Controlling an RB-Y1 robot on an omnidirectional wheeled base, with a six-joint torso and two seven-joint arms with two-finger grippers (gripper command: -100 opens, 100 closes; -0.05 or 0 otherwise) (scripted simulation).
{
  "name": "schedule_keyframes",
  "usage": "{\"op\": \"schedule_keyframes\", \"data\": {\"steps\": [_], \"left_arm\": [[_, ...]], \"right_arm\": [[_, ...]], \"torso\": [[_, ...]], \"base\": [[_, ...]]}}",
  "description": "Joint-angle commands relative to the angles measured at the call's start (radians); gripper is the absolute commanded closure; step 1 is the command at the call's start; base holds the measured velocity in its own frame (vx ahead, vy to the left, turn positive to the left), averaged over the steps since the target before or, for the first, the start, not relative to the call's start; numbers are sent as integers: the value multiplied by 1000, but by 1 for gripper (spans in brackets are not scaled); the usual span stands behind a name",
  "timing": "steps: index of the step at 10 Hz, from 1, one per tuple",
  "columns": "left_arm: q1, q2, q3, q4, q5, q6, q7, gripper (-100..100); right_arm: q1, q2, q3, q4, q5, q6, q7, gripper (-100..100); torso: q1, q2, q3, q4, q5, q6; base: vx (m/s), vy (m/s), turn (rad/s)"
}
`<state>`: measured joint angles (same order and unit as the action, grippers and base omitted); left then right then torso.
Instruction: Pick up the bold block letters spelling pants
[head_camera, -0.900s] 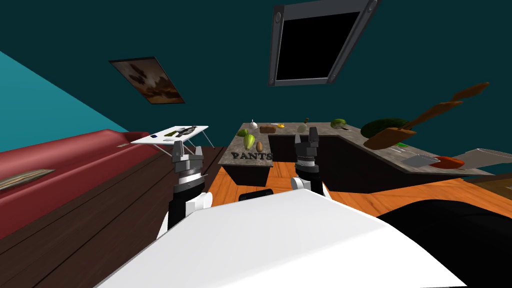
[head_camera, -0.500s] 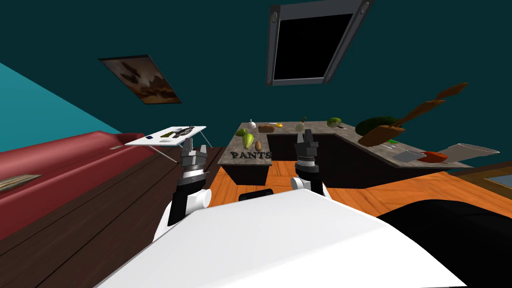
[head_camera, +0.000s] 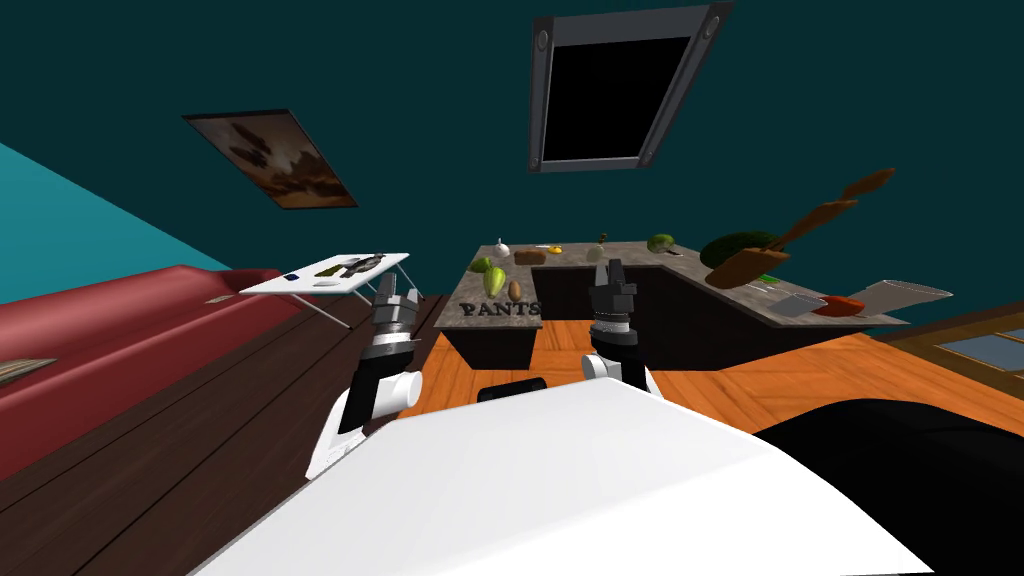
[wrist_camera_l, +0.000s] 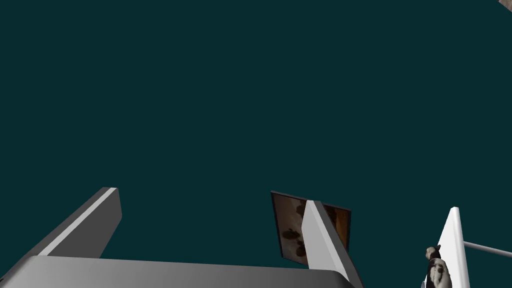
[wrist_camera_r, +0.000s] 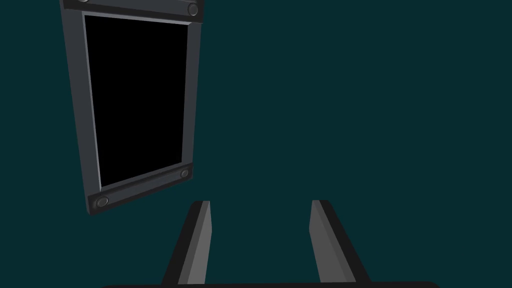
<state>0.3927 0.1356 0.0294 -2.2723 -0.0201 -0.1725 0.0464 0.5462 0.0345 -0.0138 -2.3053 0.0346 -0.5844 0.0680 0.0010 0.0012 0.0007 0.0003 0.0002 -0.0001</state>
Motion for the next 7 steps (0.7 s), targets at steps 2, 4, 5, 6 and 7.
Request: {"op": "schedule_keyframes", "data": {"steps": [2, 4, 5, 6, 7], "left_arm": [[-34, 10, 3, 12, -12, 64, 7, -100], [-66, 19, 7, 22, -22, 120, 13, -100], [-100, 26, 11, 34, -32, 154, 20, -100], [-100, 26, 11, 34, -32, 180, 20, -100], [-136, 32, 15, 46, -43, 209, 26, -100]], "right_arm": [[0, 0, 0, 0, 0, 0, 0, 0], [0, 0, 0, 0, 0, 0, 0, 0], [0, 0, 0, 0, 0, 0, 0, 0], [0, 0, 0, 0, 0, 0, 0, 0], [0, 0, 0, 0, 0, 0, 0, 0]], "torso": [[0, 0, 0, 0, 0, 0], [0, 1, 0, 0, 0, 0], [0, 1, 0, 0, 0, 0], [0, 1, 0, 0, 0, 0], [0, 0, 0, 0, 0, 0]], "base": [[-30, 11, -53], [-35, 9, -56], [-33, 15, -81], [-27, 11, -45], [-39, 11, -79]]}}
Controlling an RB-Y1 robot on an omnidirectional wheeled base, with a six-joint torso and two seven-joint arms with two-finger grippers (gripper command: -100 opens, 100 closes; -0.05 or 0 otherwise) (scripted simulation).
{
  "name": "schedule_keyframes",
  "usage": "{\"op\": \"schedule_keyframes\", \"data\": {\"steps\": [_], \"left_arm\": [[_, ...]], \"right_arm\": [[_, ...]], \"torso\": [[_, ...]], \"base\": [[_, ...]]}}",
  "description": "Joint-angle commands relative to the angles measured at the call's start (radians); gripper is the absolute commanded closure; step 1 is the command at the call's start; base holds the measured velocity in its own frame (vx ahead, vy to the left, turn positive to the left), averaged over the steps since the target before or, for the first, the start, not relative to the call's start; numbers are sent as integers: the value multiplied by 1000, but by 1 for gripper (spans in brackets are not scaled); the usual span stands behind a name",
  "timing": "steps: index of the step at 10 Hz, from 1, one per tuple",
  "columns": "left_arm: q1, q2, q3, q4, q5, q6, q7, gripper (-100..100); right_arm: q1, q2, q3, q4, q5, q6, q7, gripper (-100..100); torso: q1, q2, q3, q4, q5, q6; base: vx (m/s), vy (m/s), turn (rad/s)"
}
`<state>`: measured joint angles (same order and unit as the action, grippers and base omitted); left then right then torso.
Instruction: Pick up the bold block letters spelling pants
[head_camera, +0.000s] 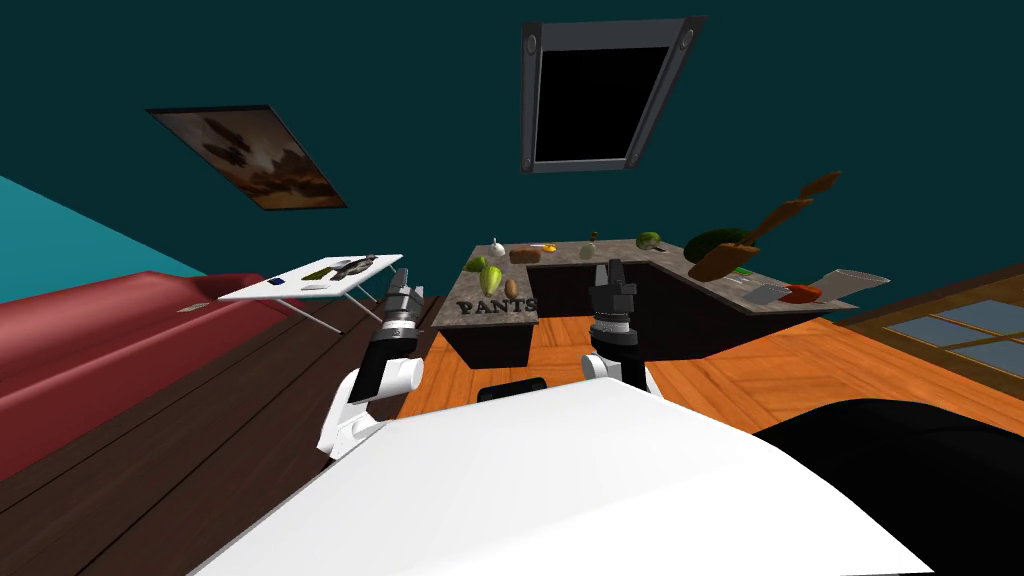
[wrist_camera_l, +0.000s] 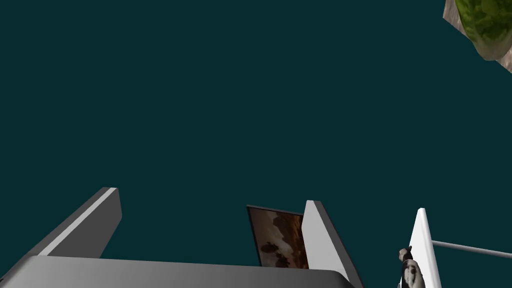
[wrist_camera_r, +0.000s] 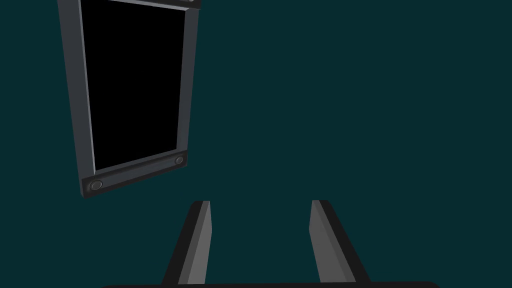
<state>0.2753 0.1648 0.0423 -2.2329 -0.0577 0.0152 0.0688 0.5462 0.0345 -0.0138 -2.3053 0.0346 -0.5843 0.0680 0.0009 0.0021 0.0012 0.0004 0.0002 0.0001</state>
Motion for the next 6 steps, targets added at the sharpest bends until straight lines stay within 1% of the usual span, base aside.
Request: {"op": "schedule_keyframes", "data": {"steps": [1, 2, 3, 4, 5, 6], "left_arm": [[-18, 3, 2, 7, -5, 50, 4, -100], [-18, 3, 2, 7, -5, 55, 4, -100], [-55, 8, 7, 21, -16, 94, 11, -100], [-55, 8, 7, 21, -16, 120, 11, -100], [-94, 12, 13, 38, -27, 150, 18, -100], [-94, 12, 13, 38, -27, 183, 18, -100]], "right_arm": [[0, 0, 0, 0, 0, 0, 0, 0], [0, 0, 0, 0, 0, 0, 0, 0], [0, 0, 0, 0, 0, 0, 0, 0], [0, 0, 0, 0, 0, 0, 0, 0], [0, 0, 0, 0, 0, 0, 0, 0], [0, 0, 0, 0, 0, 0, 0, 0]], "torso": [[0, 0, 0, 0, 0, 0], [0, 0, 0, 0, 0, 0], [0, -1, -1, 0, 0, 0], [0, -1, -1, 0, 0, 0], [0, -1, 0, 0, 0, 0], [0, 0, 0, 0, 0, 0]], "base": [[-32, 14, -40], [-10, 6, 7], [-23, 4, -82], [-22, 9, -58], [-34, 12, -74], [-30, 9, -57]]}}
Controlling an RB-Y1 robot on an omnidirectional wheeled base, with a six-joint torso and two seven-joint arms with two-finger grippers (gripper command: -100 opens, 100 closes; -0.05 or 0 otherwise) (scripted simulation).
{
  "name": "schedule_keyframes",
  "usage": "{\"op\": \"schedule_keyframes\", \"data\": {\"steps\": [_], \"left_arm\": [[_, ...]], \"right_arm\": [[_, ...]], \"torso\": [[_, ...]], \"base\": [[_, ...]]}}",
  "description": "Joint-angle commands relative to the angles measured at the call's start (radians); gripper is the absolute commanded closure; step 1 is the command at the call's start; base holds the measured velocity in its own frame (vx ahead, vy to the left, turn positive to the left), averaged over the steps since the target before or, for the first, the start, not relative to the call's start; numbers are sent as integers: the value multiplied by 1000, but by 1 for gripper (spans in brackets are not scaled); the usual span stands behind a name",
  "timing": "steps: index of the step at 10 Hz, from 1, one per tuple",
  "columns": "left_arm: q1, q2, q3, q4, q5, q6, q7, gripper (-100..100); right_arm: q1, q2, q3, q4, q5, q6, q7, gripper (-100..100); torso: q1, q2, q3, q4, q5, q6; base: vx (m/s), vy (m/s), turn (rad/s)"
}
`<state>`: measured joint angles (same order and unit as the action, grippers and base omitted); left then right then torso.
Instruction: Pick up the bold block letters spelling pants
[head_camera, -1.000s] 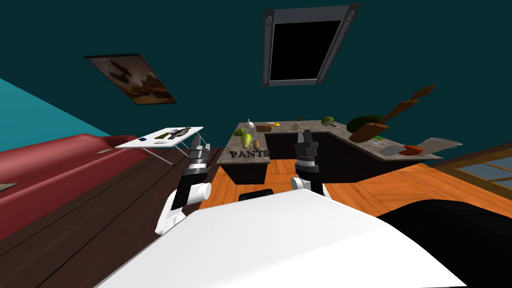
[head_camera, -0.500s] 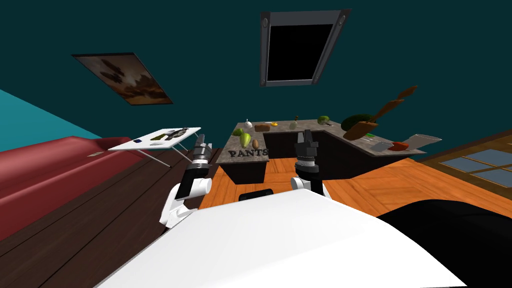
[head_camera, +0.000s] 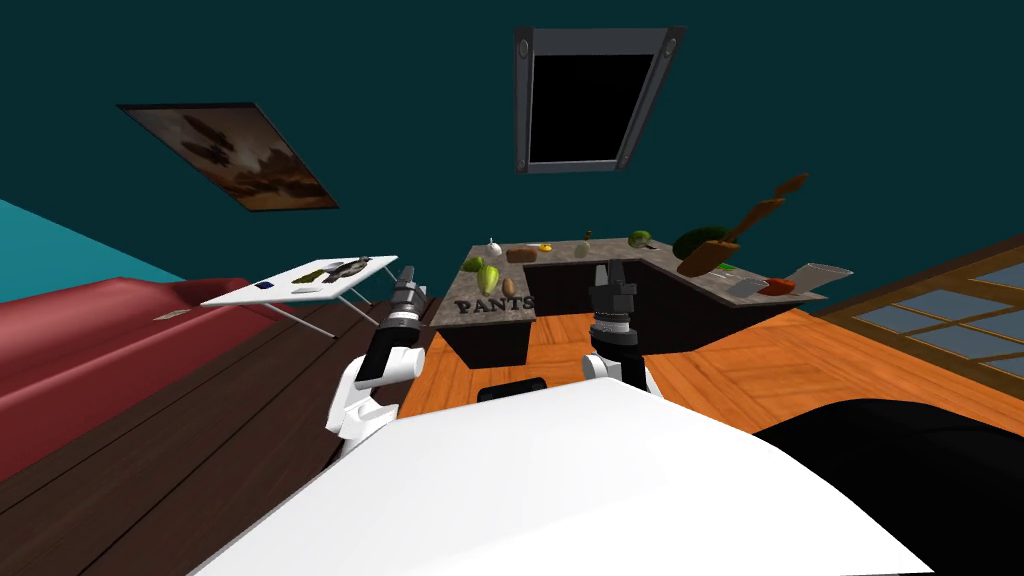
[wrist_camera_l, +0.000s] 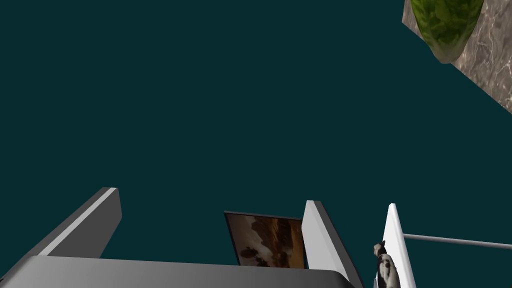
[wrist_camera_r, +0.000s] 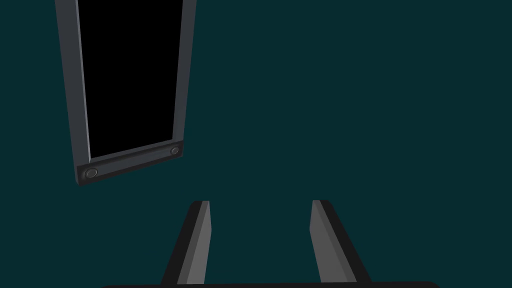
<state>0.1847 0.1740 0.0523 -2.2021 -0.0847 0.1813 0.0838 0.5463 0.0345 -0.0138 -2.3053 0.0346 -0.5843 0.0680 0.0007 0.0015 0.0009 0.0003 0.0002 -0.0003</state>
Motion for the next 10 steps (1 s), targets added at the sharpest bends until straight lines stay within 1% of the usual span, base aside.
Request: {"op": "schedule_keyframes", "data": {"steps": [1, 2, 3, 4, 5, 6, 7, 8, 9, 10], "left_arm": [[-43, 6, 9, 25, -10, 50, 9, -100], [-43, 6, 9, 25, -10, 77, 9, -100], [-43, 6, 9, 25, -10, 92, 9, -100], [-83, 9, 15, 45, -19, 127, 16, -100], [-83, 9, 15, 45, -19, 151, 16, -100], [-83, 9, 15, 45, -19, 164, 16, -100], [-124, 10, 22, 68, -28, 200, 22, -100], [-124, 10, 22, 68, -28, 225, 22, -100], [-124, 10, 22, 68, -28, 237, 22, -100], [-164, 10, 29, 92, -37, 275, 28, -100]], "right_arm": [[0, 0, 0, 0, 0, 0, 0, 0], [0, 0, 0, 0, 0, 0, 0, 0], [0, 0, 0, 0, 0, 0, 0, 0], [0, 0, 0, 0, 0, 0, 0, 0], [0, 0, 0, 0, 0, 0, 0, 0], [0, 0, 0, 0, 0, 0, 0, 0], [0, 0, 0, 0, 0, 0, 0, 0], [0, 0, 0, 0, 0, 0, 0, 0], [0, 0, 0, 0, 0, 0, 0, 0], [0, 0, 0, 0, 0, 0, 0, 0]], "torso": [[0, 0, 0, 0, 0, 0], [0, 0, 0, 0, 0, 0], [0, 0, 0, 0, 0, 0], [0, 0, 0, 0, 0, 0], [-1, 0, 0, 0, 0, 0], [0, 0, 0, 0, 0, 0], [0, -1, 0, 0, 0, 0], [0, 0, 0, 0, 0, 0], [0, 0, 0, 0, 0, 0], [0, -1, 0, 0, 0, 0]], "base": [[-39, 4, -104], [-34, 9, -46], [-14, 4, 13], [-26, -4, -88], [-28, 2, -61], [-13, 3, 6], [-26, 2, -97], [-26, 4, -51], [-11, 0, 7], [-23, -5, -107]]}}
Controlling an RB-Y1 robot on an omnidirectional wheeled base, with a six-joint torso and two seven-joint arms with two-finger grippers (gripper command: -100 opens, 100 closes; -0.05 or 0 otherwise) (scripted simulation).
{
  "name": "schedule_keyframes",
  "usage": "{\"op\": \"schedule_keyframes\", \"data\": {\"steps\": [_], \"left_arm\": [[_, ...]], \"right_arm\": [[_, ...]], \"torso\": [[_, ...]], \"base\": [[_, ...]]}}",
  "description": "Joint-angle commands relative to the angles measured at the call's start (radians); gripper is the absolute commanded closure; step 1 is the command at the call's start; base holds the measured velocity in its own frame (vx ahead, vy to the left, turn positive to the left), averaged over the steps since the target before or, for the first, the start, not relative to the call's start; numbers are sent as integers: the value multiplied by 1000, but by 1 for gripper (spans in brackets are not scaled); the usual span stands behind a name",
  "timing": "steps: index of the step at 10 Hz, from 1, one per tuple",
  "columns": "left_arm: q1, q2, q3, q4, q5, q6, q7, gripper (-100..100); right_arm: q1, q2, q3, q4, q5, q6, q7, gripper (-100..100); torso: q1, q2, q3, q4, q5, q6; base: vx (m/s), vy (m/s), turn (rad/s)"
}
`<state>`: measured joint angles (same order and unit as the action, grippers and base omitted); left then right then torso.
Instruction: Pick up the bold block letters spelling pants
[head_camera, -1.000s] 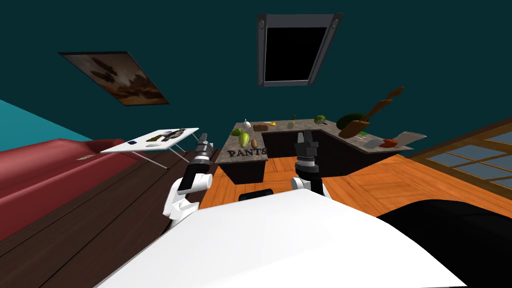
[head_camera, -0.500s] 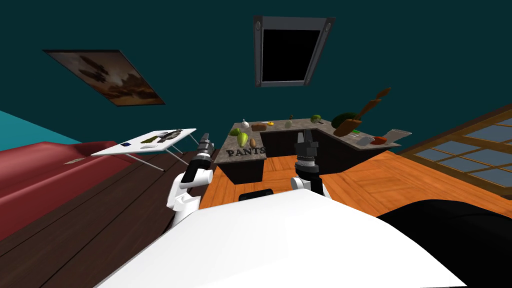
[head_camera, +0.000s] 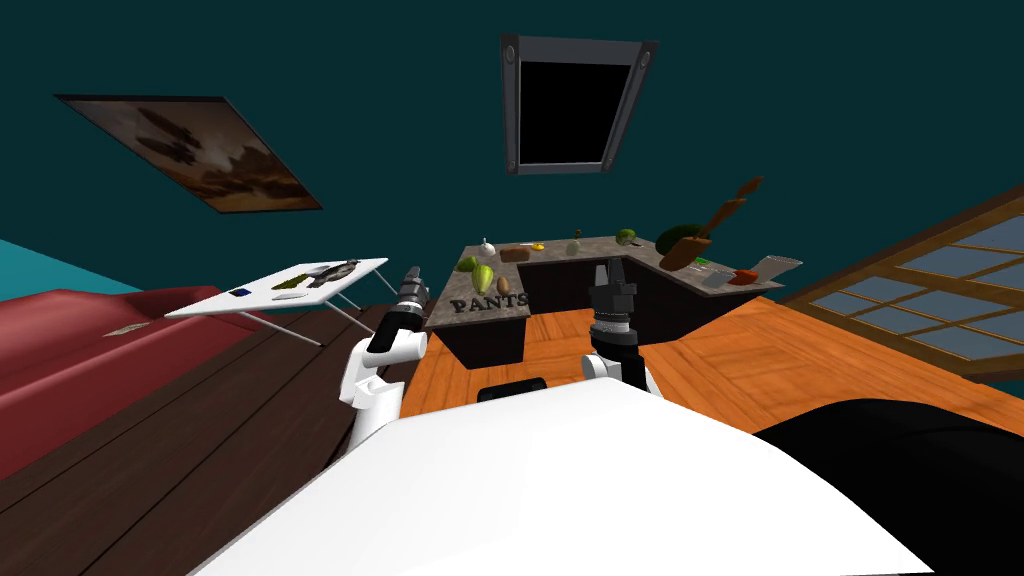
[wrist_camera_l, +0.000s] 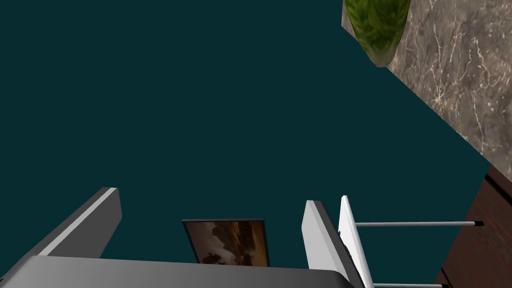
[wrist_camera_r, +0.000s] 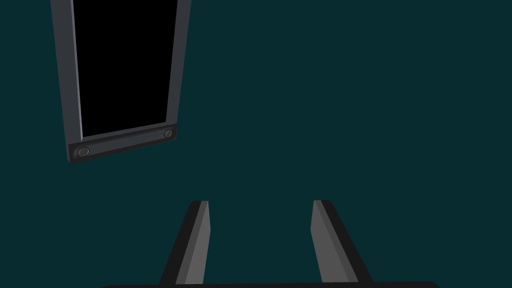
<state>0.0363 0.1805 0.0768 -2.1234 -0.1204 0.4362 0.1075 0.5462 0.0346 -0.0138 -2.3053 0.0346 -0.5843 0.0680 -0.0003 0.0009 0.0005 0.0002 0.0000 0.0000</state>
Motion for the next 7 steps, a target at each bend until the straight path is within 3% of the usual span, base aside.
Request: {"op": "schedule_keyframes", "data": {"steps": [1, 2, 4, 5, 7], "left_arm": [[-16, 3, 5, 13, -1, 50, 4, -100], [-57, 2, 13, 40, -9, 83, 10, -100], [-57, 2, 13, 40, -9, 132, 10, -100], [-98, 1, 21, 68, -15, 171, 15, -100], [-98, 1, 21, 68, -15, 208, 15, -100]], "right_arm": [[0, 0, 0, 0, 0, 0, 0, 0], [0, 0, 0, 0, 0, 0, 0, 0], [0, 0, 0, 0, 0, 0, 0, 0], [0, 0, 0, 0, 0, 0, 0, 0], [0, 0, 0, 0, 0, 0, 0, 0]], "torso": [[0, 0, 0, 0, 0, 0], [0, 0, 0, 0, 0, -1], [0, 0, 0, 0, 0, -1], [0, 0, 0, 0, 0, -1], [0, 0, 0, 0, 0, -1]], "base": [[-26, -1, -57], [-32, -4, -80], [-17, -1, -28], [-16, -8, -109], [-12, -2, -20]]}}
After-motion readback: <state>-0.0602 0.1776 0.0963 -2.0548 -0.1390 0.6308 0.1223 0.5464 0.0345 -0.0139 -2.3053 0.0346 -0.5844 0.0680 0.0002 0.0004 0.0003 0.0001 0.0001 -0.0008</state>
